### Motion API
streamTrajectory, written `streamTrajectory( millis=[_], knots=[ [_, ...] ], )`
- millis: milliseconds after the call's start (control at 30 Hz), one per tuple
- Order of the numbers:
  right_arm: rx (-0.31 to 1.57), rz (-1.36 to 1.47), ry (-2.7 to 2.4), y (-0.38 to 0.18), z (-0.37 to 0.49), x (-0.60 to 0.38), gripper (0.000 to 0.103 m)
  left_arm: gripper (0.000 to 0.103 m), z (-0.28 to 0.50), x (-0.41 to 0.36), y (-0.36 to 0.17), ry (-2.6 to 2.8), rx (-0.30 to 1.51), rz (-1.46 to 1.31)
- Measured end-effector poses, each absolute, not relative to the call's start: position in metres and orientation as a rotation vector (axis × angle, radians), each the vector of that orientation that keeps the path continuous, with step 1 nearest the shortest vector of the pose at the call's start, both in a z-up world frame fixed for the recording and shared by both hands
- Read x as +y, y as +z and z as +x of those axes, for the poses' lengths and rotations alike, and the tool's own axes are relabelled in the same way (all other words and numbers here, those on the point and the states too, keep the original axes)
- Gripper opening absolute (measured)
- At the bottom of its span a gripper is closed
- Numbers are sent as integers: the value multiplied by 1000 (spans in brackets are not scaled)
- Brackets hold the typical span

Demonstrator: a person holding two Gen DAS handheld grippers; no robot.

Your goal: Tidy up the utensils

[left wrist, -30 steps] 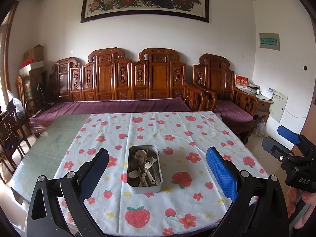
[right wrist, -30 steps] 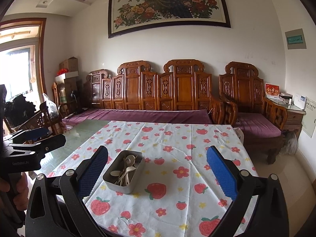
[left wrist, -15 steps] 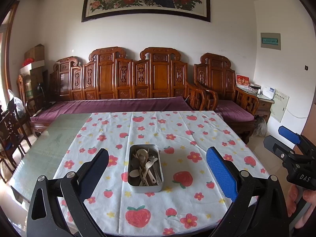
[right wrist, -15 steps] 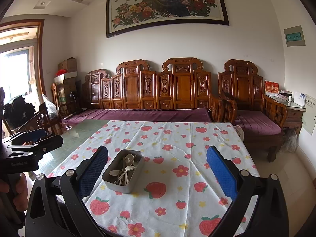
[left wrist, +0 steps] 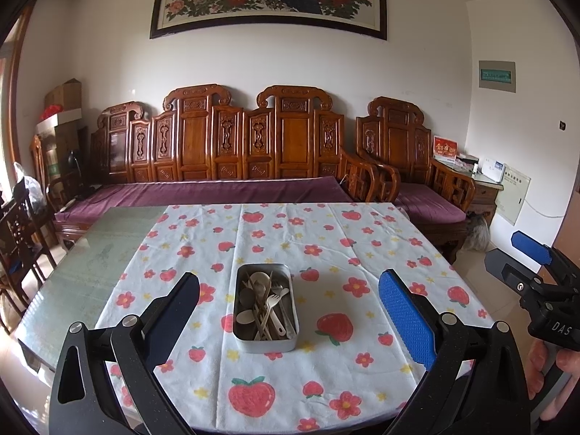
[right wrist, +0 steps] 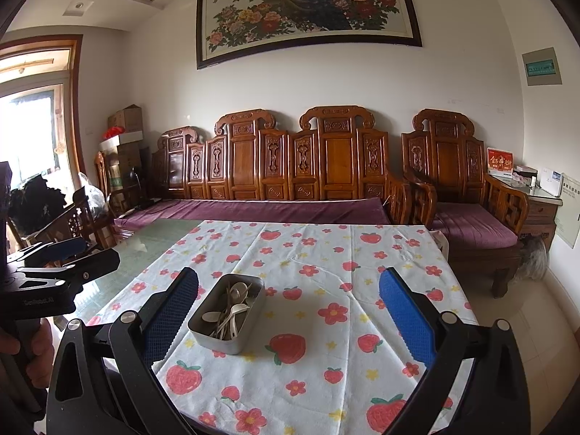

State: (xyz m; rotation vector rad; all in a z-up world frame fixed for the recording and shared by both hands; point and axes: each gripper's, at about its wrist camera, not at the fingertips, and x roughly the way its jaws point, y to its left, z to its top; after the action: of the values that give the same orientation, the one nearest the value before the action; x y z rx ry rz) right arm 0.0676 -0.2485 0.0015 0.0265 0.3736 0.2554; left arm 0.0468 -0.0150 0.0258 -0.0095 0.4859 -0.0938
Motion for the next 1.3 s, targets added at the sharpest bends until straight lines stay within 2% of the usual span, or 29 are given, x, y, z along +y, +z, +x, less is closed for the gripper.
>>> streamTrajectory(
  millis=[1300],
  knots=[
    [374,30,258,1,67,-245,101,96,47,-18,28,-98,480,-13]
  ],
)
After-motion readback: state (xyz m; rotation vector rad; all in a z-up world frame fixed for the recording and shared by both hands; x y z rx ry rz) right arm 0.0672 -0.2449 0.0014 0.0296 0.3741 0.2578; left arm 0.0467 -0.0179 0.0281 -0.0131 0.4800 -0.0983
